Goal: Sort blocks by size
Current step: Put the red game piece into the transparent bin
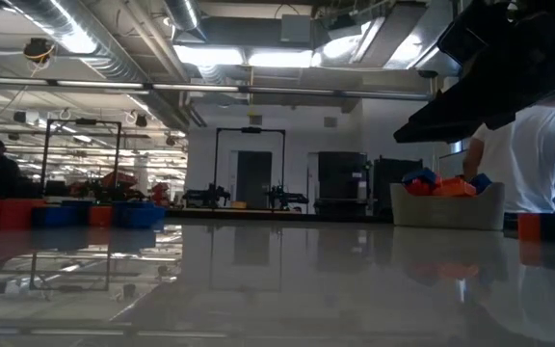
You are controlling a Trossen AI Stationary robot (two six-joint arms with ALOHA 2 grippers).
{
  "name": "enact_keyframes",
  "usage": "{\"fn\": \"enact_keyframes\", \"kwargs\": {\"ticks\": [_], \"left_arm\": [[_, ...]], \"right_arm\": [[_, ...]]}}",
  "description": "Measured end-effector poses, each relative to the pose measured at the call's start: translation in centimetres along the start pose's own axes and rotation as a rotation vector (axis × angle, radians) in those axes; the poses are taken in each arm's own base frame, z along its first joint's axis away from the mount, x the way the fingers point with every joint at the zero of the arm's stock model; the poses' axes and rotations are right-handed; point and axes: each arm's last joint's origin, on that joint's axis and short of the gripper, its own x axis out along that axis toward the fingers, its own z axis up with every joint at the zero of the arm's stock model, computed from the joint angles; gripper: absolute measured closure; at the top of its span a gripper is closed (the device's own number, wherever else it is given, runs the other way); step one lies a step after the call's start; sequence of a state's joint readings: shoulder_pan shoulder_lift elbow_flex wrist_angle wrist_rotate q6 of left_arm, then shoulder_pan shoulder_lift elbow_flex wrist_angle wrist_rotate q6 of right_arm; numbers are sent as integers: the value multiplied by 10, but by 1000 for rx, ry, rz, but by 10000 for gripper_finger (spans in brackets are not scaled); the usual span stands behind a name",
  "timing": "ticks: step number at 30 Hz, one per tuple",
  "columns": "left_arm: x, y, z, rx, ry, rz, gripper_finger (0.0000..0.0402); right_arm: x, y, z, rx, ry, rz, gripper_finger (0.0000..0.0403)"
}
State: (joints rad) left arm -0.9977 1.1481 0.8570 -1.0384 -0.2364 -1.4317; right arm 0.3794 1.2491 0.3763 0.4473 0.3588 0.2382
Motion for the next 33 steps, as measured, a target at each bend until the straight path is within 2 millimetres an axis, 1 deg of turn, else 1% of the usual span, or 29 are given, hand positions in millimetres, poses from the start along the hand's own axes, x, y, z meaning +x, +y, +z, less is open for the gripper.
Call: {"fn": "enact_keyframes", "kwargs": {"ticks": [5, 13, 16, 20, 23, 28, 33], "left_arm": [[0, 4, 1, -82, -23, 43, 302], [0, 3, 1, -156, -26, 27, 298], [0, 3, 1, -177, -26, 27, 274], [0, 3, 1, -192, -25, 27, 224], [0, 3, 2, -180, -18, 27, 201], [-3, 6, 8, -194, -20, 11, 192], [-10, 14, 20, -206, -52, -28, 192]], "right_arm": [[0, 0, 0, 0, 1, 0, 166], [0, 0, 0, 0, 1, 0, 166], [0, 0, 0, 0, 1, 0, 166], [0, 0, 0, 0, 1, 0, 166], [0, 0, 0, 0, 0, 0, 166], [0, 0, 0, -1, 0, -1, 166], [0, 0, 0, -6, -4, -16, 166]]}}
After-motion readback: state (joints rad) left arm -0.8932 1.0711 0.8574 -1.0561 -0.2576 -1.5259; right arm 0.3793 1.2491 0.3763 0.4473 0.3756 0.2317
